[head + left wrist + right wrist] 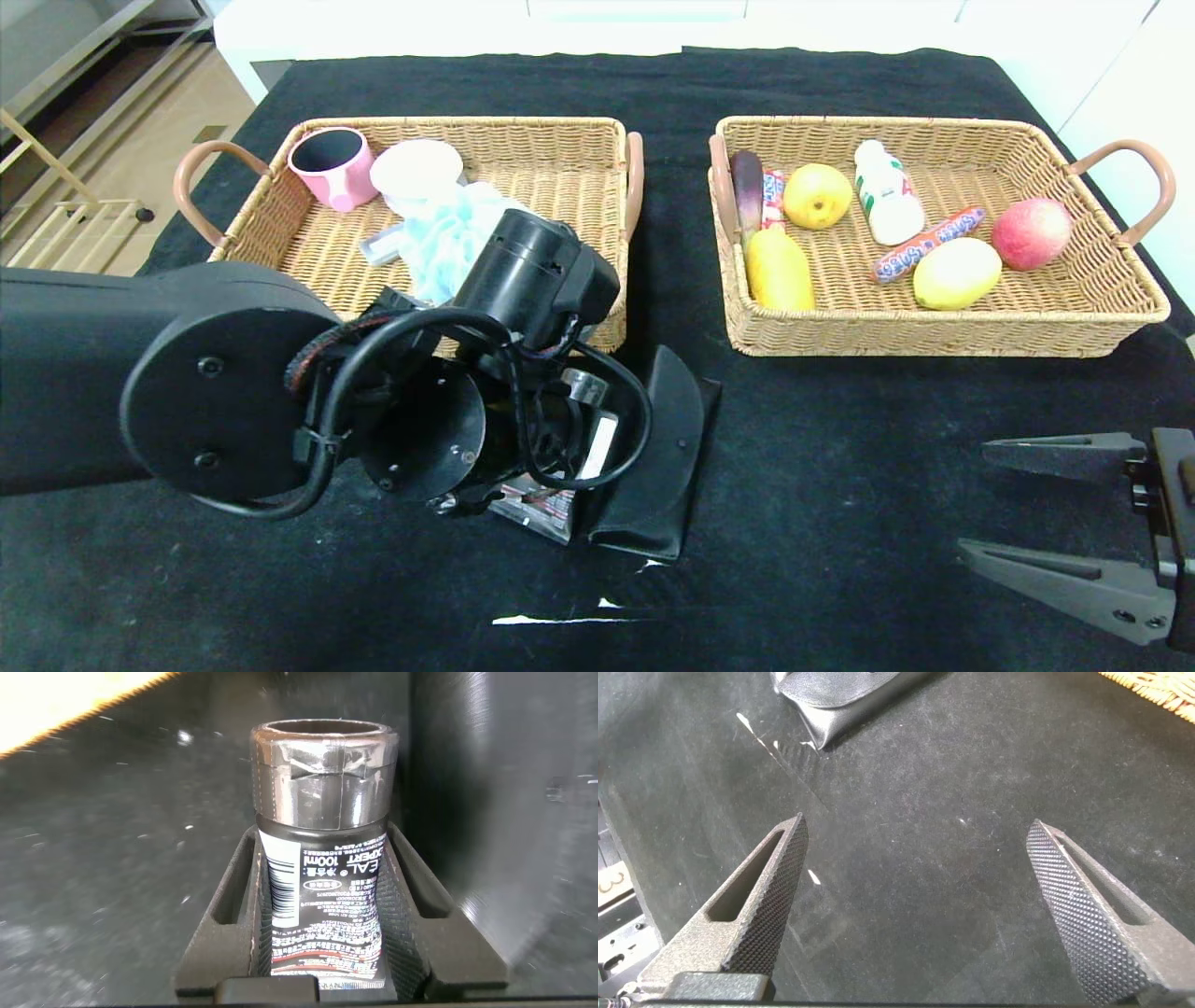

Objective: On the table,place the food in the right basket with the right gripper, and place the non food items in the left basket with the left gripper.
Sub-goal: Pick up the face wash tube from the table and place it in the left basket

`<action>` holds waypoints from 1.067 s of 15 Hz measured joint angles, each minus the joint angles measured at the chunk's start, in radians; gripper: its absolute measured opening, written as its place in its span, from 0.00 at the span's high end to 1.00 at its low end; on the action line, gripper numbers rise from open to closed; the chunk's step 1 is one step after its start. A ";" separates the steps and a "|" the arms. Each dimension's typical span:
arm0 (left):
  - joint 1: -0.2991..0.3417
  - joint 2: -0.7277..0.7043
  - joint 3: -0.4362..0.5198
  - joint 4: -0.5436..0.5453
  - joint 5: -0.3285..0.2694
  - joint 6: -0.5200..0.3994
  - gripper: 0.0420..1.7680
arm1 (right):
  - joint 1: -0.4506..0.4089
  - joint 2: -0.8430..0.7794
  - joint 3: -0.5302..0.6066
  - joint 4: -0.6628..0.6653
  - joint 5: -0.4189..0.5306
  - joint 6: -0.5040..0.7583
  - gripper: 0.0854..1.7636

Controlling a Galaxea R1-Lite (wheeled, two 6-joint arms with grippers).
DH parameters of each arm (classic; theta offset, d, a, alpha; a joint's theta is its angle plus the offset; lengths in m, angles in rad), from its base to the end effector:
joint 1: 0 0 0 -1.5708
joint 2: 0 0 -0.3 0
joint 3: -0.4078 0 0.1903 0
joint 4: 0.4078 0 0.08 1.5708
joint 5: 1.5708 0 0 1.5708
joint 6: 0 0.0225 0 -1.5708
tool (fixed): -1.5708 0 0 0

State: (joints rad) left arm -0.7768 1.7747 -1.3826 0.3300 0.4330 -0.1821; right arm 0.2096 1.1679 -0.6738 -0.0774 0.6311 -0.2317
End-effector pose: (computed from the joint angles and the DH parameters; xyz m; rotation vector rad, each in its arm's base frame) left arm 0.2394 -0.2221 0.2304 0.2376 0.6211 -0.2717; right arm 0.1554 0.0466 0.2198 -0.1251 0.3211 0.8715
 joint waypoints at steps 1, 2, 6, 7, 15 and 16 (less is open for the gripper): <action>0.000 -0.021 0.001 0.010 0.000 0.001 0.61 | 0.000 0.000 0.000 0.000 0.000 0.000 0.03; 0.000 -0.042 0.002 0.029 0.001 0.000 0.61 | 0.000 0.000 0.000 0.000 0.000 0.000 0.03; 0.006 -0.122 0.007 0.063 0.001 -0.001 0.61 | 0.001 0.000 0.002 0.000 0.000 0.000 0.03; 0.016 -0.141 0.010 0.063 0.001 0.000 0.61 | 0.001 0.000 0.002 0.000 0.000 -0.001 0.03; 0.184 -0.218 -0.066 0.061 -0.003 0.055 0.62 | 0.015 0.002 0.009 0.000 0.000 -0.001 0.03; 0.204 -0.220 -0.086 0.063 -0.007 0.071 0.62 | 0.016 0.002 0.010 0.000 0.000 -0.001 0.03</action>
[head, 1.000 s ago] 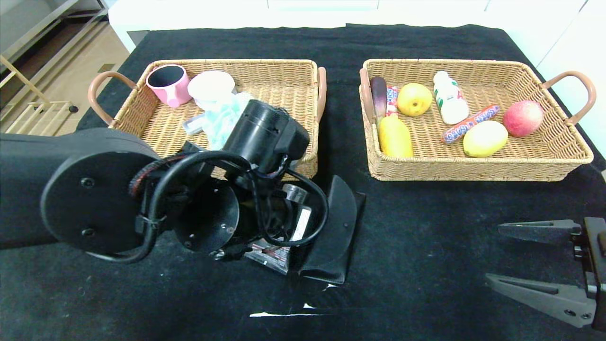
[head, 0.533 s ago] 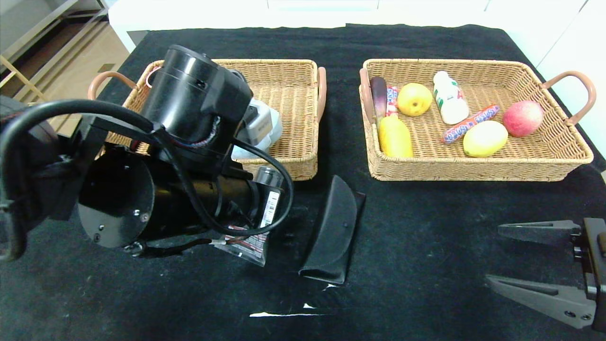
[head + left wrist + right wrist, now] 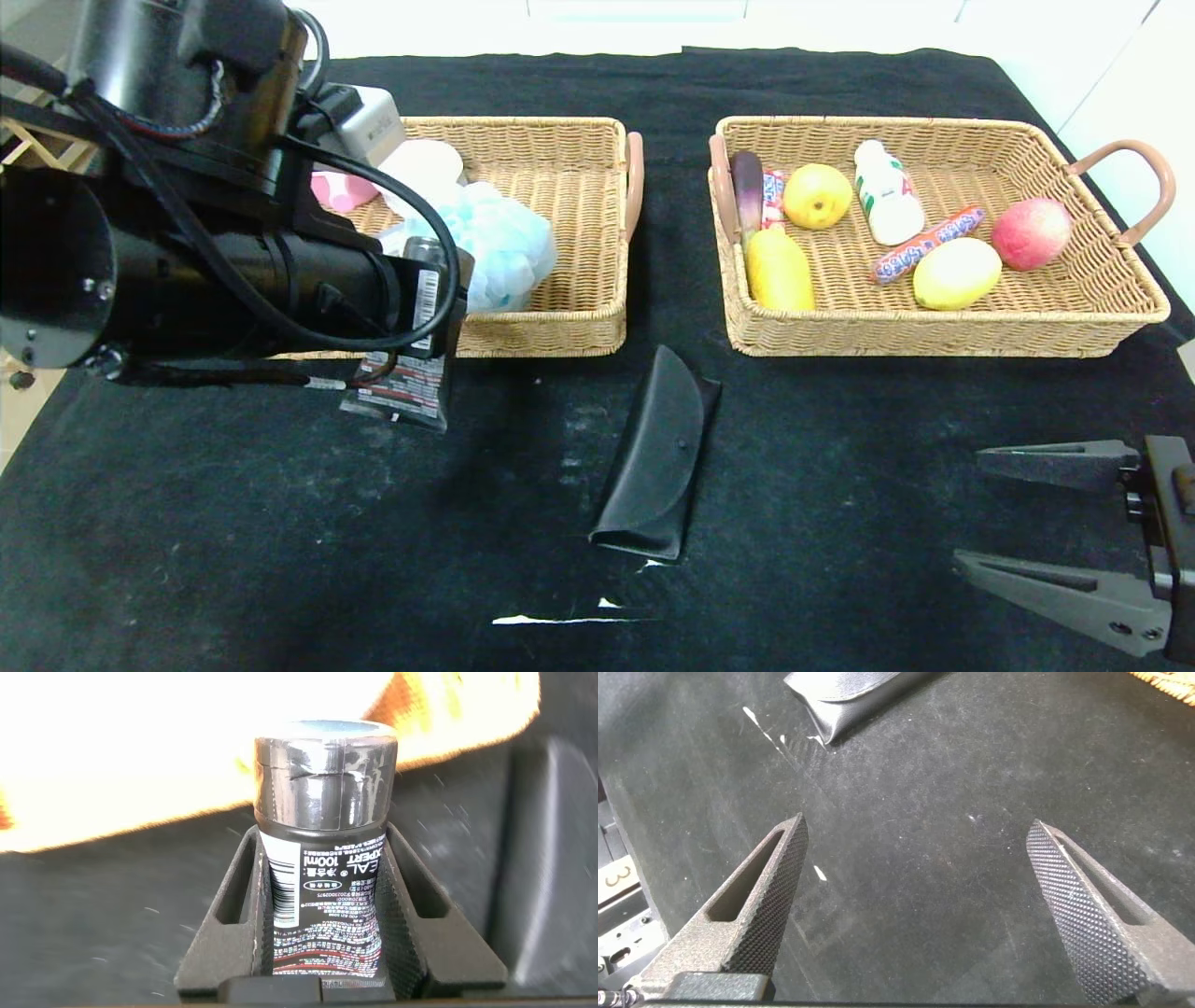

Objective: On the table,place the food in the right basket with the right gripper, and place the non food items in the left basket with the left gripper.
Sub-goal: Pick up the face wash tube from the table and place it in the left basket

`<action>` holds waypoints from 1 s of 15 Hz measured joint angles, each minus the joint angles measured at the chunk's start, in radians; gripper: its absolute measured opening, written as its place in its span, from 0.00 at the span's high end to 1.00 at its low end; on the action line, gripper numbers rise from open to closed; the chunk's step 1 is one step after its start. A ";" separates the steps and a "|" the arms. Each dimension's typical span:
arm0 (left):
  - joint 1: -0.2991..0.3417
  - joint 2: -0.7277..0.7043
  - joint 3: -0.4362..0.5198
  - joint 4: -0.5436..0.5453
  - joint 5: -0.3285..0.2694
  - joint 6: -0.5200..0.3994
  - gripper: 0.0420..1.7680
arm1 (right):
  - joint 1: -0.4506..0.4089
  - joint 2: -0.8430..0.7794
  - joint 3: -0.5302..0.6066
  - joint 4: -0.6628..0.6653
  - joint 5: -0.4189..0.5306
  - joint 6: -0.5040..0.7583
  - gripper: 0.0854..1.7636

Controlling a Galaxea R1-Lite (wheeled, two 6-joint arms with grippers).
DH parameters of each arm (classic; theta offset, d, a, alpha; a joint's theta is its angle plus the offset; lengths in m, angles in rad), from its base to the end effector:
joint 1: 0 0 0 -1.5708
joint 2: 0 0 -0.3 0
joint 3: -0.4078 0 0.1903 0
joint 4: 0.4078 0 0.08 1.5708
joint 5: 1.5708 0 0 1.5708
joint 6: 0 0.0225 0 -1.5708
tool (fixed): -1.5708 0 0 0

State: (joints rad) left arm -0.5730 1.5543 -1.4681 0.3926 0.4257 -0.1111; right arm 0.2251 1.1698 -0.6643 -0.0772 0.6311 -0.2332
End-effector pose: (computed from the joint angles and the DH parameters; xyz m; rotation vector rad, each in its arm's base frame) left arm 0.2275 -0.1357 0.3138 0.1202 0.4274 -0.1207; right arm 0.1546 0.0490 0.2169 -0.1265 0.3316 0.8877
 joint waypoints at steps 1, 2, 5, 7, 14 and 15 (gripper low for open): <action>0.020 -0.001 -0.022 0.000 -0.004 0.019 0.62 | 0.000 0.000 0.000 0.000 0.000 0.000 0.03; 0.037 -0.002 -0.043 -0.001 -0.004 0.034 0.62 | 0.000 0.000 0.000 0.000 0.000 0.000 0.03; 0.090 0.000 -0.085 -0.012 -0.021 0.087 0.62 | 0.000 0.000 0.001 0.000 0.000 0.000 0.03; 0.123 0.011 -0.119 -0.029 -0.070 0.107 0.62 | 0.000 0.000 0.001 0.000 0.000 0.000 0.03; 0.211 0.109 -0.275 -0.065 -0.116 0.120 0.62 | 0.000 -0.018 0.000 -0.001 0.000 0.002 0.03; 0.226 0.128 -0.297 -0.076 -0.120 0.123 0.62 | 0.000 -0.021 0.000 -0.001 0.000 0.001 0.03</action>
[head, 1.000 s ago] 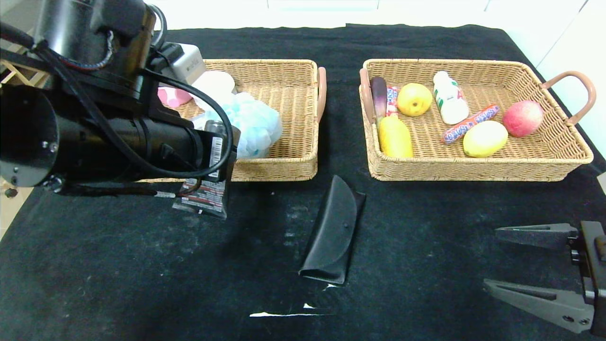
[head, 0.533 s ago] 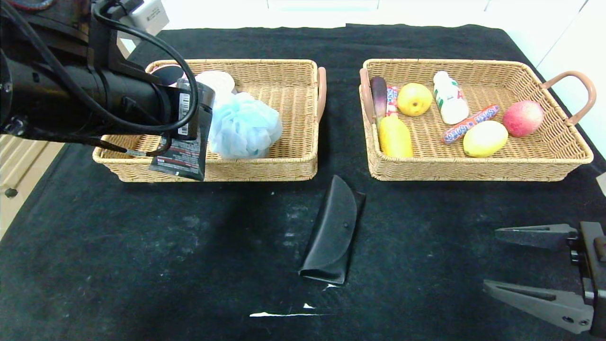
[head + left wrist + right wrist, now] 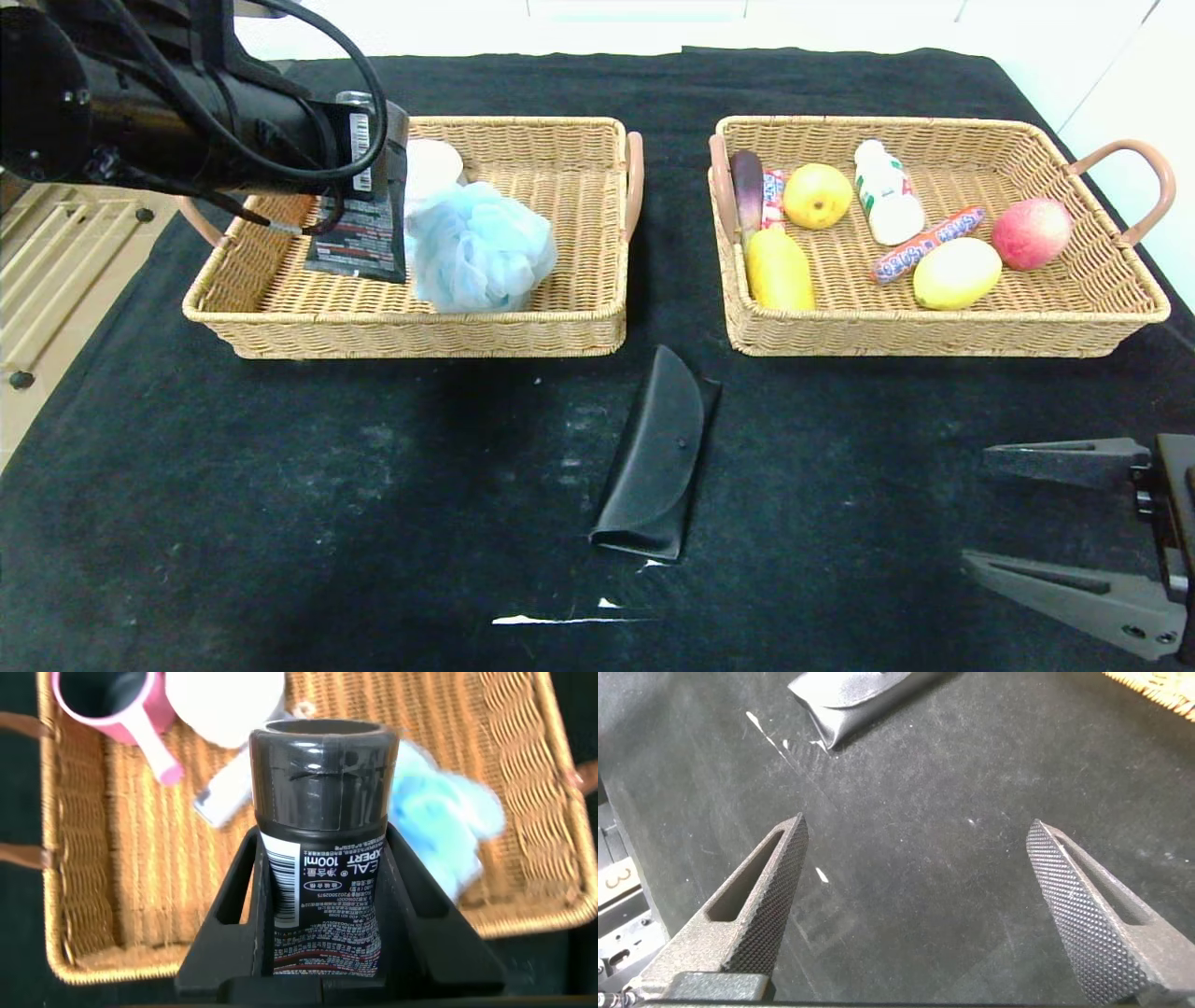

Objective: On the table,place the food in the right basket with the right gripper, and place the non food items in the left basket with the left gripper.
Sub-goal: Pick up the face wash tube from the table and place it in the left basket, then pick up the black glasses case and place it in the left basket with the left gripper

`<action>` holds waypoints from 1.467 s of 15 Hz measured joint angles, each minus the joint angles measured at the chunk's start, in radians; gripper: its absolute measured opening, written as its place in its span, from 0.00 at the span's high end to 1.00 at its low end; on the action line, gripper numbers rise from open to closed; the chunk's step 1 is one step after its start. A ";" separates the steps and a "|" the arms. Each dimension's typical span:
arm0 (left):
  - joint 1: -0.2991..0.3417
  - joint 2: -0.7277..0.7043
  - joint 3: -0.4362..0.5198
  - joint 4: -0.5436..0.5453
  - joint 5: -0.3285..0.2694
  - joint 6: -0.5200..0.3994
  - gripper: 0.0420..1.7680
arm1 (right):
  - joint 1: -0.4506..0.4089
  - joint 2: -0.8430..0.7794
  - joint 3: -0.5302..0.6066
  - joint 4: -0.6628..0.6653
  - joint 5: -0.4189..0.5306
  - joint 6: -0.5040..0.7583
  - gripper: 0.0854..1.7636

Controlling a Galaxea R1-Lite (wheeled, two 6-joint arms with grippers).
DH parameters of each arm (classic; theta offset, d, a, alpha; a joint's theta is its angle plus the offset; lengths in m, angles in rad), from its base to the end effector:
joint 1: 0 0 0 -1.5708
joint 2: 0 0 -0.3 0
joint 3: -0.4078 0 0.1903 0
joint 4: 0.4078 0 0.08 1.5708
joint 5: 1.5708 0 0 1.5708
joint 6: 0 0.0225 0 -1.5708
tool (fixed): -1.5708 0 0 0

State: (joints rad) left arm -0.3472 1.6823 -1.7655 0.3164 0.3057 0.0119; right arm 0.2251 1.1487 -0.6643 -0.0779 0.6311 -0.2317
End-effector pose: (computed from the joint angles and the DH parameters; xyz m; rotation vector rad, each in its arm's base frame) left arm 0.2843 -0.0957 0.3644 0.0866 0.2207 -0.0426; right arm 0.1501 0.0480 0.2203 -0.1300 0.3103 0.8863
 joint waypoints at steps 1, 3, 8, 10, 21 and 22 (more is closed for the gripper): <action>0.015 0.016 -0.016 -0.010 -0.007 0.016 0.62 | -0.001 -0.002 0.000 0.000 0.000 0.000 0.03; 0.041 0.044 -0.036 -0.037 -0.011 0.040 0.62 | -0.001 -0.006 0.000 0.000 0.000 0.000 0.03; 0.084 0.092 -0.049 -0.107 -0.011 0.071 0.62 | -0.001 -0.017 0.001 0.000 0.001 -0.001 0.03; 0.102 0.110 -0.049 -0.135 -0.012 0.081 0.62 | 0.000 -0.021 0.001 0.001 0.000 0.000 0.03; 0.118 0.142 -0.054 -0.137 -0.009 0.079 0.32 | 0.000 -0.024 0.000 0.001 0.000 0.000 0.03; 0.119 0.142 -0.055 -0.136 -0.009 0.080 0.28 | 0.000 -0.024 0.000 0.000 0.000 0.000 0.03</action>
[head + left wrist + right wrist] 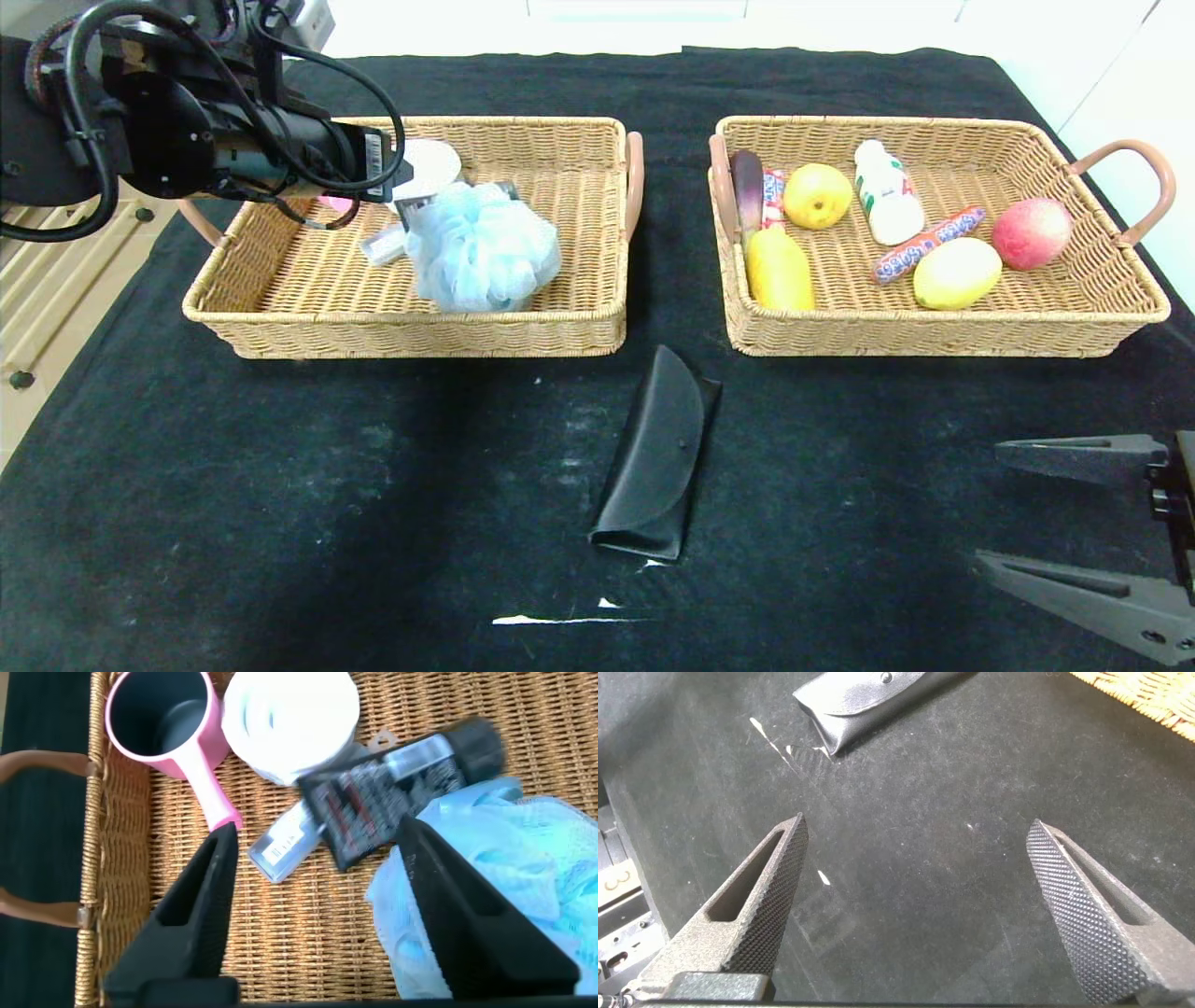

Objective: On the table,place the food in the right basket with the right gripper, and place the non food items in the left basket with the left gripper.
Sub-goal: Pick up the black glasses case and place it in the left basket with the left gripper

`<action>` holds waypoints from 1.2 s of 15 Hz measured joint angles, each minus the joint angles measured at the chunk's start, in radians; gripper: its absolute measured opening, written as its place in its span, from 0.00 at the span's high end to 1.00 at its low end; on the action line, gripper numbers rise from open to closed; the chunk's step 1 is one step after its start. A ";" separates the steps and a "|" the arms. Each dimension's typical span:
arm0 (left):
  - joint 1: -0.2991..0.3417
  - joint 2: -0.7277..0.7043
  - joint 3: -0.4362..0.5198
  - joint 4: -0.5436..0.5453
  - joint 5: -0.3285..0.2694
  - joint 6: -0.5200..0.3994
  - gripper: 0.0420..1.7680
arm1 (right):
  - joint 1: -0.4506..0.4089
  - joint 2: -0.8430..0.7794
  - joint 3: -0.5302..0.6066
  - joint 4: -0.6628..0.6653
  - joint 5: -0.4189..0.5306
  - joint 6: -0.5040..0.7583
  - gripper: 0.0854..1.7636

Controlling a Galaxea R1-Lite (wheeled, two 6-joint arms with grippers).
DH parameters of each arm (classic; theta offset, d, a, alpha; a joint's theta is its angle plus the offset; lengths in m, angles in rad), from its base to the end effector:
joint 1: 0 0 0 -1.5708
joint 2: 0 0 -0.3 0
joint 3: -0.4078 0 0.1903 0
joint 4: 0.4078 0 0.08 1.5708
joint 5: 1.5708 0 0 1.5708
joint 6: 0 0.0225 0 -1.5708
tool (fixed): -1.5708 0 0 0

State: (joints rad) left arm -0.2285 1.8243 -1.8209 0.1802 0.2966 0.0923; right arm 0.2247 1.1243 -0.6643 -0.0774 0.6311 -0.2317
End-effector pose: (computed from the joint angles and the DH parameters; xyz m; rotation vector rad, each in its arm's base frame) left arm 0.3424 -0.0729 0.3468 0.1397 0.1804 0.0597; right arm 0.1448 0.0467 0.2240 -0.1352 0.2862 0.8845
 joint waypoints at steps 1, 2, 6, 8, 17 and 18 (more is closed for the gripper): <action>0.000 -0.001 0.000 0.002 0.000 0.000 0.25 | -0.001 0.000 -0.001 -0.001 0.000 0.000 0.03; -0.004 -0.003 0.001 0.007 0.001 0.000 0.23 | -0.002 -0.001 -0.001 0.000 0.000 0.000 0.03; -0.038 -0.033 0.014 0.024 0.008 -0.005 0.15 | -0.003 -0.009 0.000 0.000 0.000 0.000 0.03; -0.093 -0.056 0.032 0.045 0.013 -0.010 0.12 | -0.003 -0.010 0.000 0.000 0.000 0.000 0.03; -0.391 -0.138 0.168 0.098 0.091 -0.095 0.06 | -0.006 -0.016 -0.001 0.000 0.000 0.000 0.03; -0.425 -0.135 0.174 0.098 0.107 -0.103 0.06 | -0.006 -0.016 -0.001 0.000 0.000 0.000 0.03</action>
State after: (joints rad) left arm -0.6538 1.6894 -1.6466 0.2779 0.4036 -0.0109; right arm 0.2187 1.1087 -0.6653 -0.0772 0.6311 -0.2317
